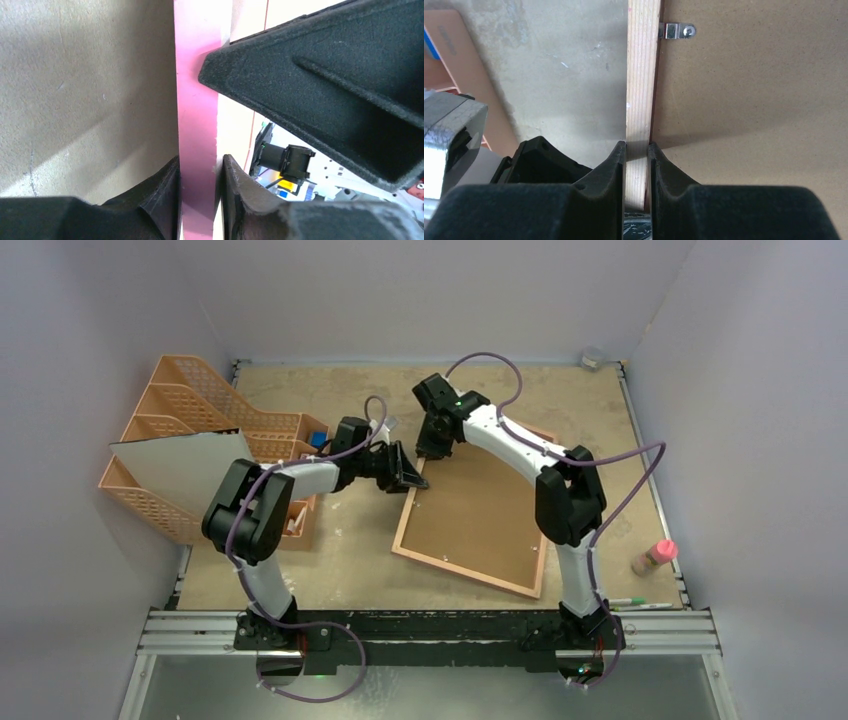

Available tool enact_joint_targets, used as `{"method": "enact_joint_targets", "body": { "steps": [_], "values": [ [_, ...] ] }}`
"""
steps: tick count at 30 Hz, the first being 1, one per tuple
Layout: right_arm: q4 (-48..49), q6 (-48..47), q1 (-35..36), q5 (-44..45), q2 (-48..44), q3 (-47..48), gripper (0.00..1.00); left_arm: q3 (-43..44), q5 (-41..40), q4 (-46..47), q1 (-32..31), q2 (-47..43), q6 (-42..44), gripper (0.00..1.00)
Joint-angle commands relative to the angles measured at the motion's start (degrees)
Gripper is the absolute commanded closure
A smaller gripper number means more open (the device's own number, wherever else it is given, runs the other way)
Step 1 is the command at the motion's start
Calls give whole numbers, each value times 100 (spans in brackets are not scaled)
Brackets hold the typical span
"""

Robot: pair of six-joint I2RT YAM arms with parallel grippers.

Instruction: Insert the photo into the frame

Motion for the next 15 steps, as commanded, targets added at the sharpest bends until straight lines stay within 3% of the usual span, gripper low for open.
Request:
{"method": "enact_joint_targets", "body": {
  "steps": [1, 4, 5, 9, 15],
  "values": [
    [527, -72, -72, -237, -455, -63, 100, 152, 511, 903, 232, -126, -726, 81],
    [582, -211, -137, -299, -489, -18, 99, 359, 405, 454, 340, -230, -482, 96],
    [623, -309, -153, -294, -516, 28, 91, 455, 387, 328, 369, -256, -390, 100],
    [632, -596, -336, -257, -617, 341, 62, 696, 338, -4, 520, -413, -120, 100],
    [641, -734, -822, -468, -958, 595, 44, 1636, 16, -1638, 917, -465, 803, 100]
  ]
}}
